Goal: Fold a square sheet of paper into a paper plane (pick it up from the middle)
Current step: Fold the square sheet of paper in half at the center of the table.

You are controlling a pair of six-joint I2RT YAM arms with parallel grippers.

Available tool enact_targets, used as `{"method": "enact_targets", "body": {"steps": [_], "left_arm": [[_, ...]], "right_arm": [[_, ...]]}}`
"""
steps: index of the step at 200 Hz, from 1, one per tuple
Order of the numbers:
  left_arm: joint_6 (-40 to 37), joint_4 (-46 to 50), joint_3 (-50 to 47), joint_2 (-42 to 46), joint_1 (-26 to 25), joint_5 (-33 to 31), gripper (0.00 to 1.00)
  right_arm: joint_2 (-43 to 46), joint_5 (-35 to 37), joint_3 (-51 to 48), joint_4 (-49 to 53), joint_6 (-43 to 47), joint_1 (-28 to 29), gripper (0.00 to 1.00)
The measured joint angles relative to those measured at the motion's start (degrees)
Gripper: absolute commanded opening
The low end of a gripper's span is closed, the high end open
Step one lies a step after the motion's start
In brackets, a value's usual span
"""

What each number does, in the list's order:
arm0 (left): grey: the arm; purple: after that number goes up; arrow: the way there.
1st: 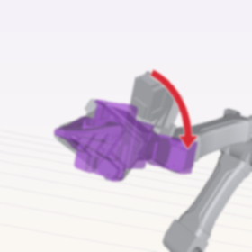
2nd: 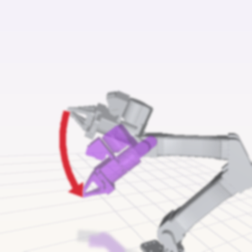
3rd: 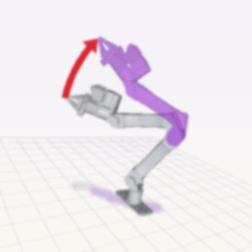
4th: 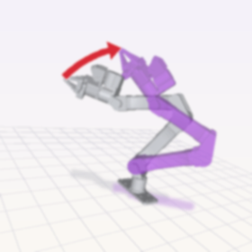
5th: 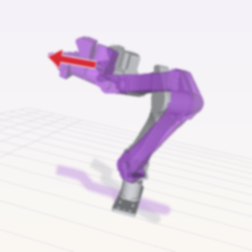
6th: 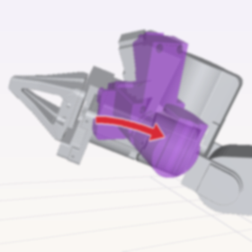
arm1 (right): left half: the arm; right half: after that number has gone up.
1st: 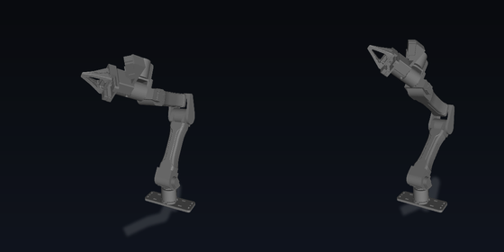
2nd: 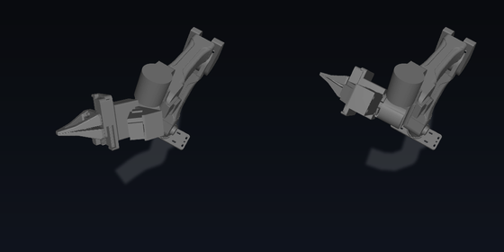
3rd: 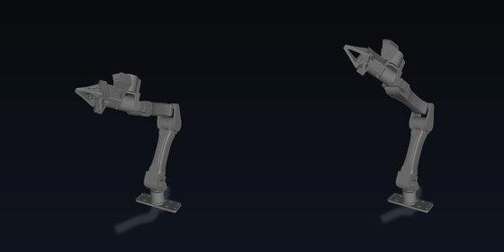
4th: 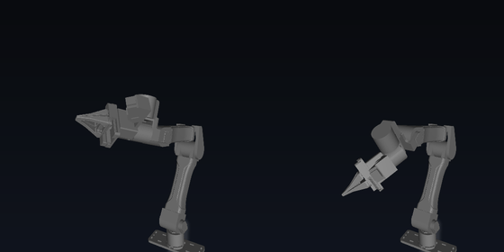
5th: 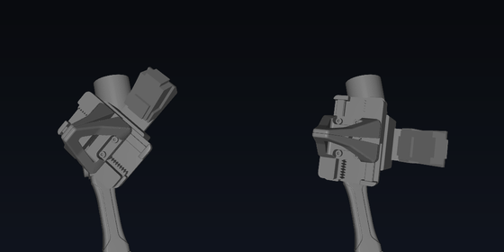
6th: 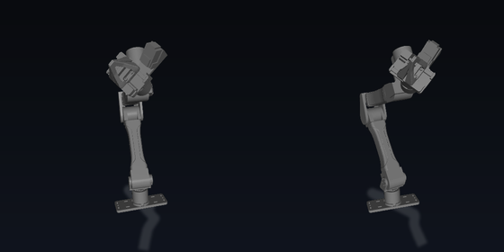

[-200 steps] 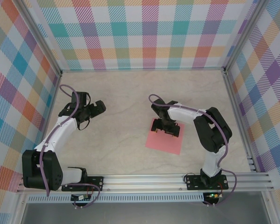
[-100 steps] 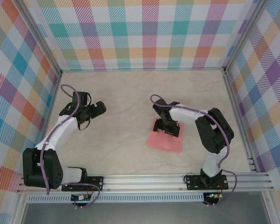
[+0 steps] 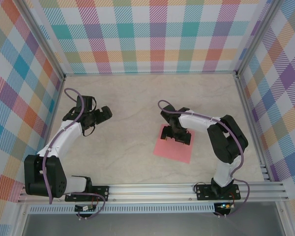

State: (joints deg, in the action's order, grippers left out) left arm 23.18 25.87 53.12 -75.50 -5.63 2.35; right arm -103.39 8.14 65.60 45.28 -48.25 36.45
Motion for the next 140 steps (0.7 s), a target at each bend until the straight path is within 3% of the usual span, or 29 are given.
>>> {"method": "enact_targets", "body": {"steps": [71,140], "left_arm": [[0.22,0.17,0.37,-1.75,-0.42,0.0,1.0],[4.48,-0.76,0.02,-2.08,-0.85,4.74,0.99]], "right_arm": [[0.22,-4.13,-1.7,0.09,-2.82,1.18,0.99],[-0.55,-4.33,-2.03,-0.31,-5.09,1.22,0.84]]}}
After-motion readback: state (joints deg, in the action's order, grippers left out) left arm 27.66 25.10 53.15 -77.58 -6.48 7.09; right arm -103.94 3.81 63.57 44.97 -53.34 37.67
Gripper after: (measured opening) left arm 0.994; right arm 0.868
